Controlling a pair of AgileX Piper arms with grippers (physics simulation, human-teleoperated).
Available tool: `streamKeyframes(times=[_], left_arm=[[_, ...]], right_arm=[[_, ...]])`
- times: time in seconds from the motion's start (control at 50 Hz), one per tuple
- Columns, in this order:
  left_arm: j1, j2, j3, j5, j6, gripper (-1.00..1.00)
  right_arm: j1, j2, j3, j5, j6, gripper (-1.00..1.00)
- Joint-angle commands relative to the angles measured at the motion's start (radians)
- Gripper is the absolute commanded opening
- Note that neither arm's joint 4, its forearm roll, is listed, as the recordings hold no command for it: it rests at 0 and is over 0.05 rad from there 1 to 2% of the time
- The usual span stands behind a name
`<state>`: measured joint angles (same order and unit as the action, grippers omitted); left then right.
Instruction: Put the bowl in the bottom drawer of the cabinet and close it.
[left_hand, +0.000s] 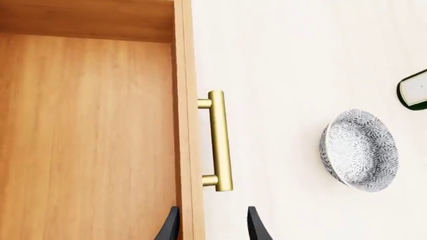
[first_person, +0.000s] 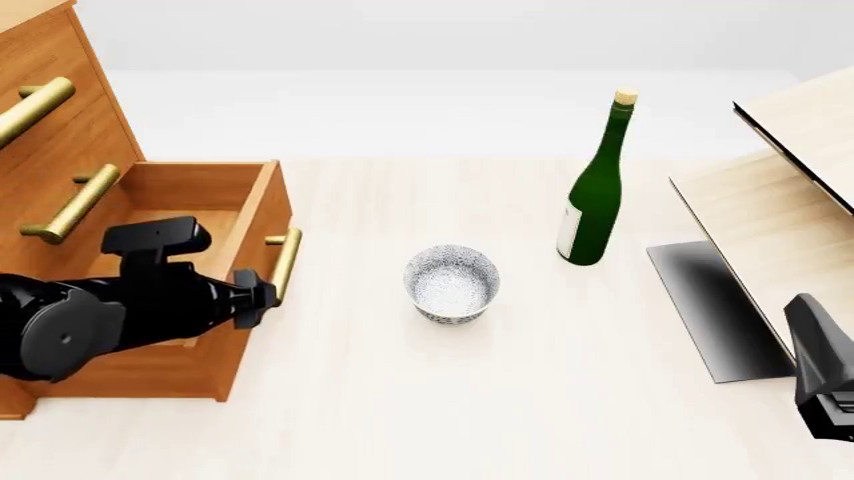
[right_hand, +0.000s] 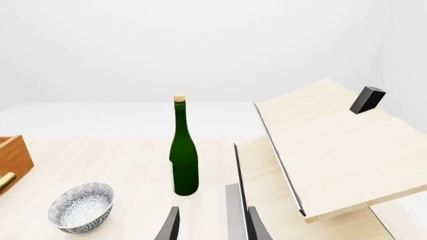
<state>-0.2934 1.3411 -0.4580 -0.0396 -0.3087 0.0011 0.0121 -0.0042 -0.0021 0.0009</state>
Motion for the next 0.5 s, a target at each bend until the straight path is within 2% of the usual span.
streamKeyframes(times=[0.02, 0.5], left_arm=[[-0.031, 0.011, -0.024, 0.009, 0.004, 1.00], [-0.091, -0.018, -0.051, 0.031, -0.003, 1.00]], right_arm=[[0.000, 0.000, 0.000, 0.000, 0.000, 1.00], [0.000, 0.000, 0.000, 0.000, 0.000, 1.00]])
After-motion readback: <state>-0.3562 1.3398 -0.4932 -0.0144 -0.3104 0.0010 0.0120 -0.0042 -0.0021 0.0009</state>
